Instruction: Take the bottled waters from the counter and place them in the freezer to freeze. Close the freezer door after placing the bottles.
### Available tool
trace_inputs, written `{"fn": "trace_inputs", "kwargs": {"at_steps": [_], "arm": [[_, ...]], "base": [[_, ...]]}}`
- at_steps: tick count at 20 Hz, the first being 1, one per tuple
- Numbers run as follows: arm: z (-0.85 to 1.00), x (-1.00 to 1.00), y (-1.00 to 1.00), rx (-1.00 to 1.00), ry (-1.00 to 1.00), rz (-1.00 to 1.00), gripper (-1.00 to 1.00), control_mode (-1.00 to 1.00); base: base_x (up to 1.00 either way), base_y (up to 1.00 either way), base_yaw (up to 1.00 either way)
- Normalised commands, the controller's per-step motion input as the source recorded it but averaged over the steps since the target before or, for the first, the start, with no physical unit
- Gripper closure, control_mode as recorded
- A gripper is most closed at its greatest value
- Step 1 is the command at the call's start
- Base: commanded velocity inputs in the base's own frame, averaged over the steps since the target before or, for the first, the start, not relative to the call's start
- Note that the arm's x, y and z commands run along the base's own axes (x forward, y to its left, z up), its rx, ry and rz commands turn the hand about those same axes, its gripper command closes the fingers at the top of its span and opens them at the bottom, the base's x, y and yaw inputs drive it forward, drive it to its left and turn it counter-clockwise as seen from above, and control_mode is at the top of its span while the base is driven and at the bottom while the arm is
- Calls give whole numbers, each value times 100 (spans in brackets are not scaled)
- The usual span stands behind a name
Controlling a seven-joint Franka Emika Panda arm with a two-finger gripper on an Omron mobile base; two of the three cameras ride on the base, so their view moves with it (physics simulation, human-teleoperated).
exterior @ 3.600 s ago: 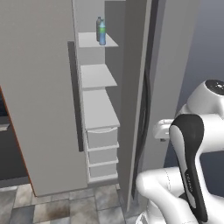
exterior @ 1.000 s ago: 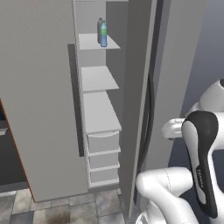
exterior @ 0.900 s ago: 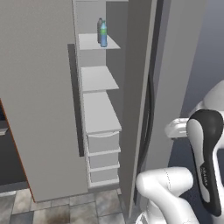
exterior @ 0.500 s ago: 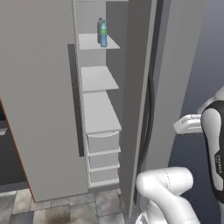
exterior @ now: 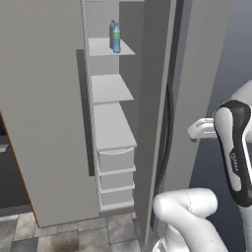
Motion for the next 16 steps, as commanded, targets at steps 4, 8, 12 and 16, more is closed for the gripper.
{"fn": "trace_inputs", "kwargs": {"at_steps": [4, 8, 12, 16], "arm": [[-8, 49, 0, 0, -7, 0, -100, -100], [-9, 50, 0, 0, -4, 0, -100, -100], [-6, 35, -2, 0, -9, 0, -100, -100], [-5, 28, -4, 1, -13, 0, -100, -100]], "base": [[0, 0, 0], [0, 0, 0], [0, 0, 0], [0, 0, 0]]}}
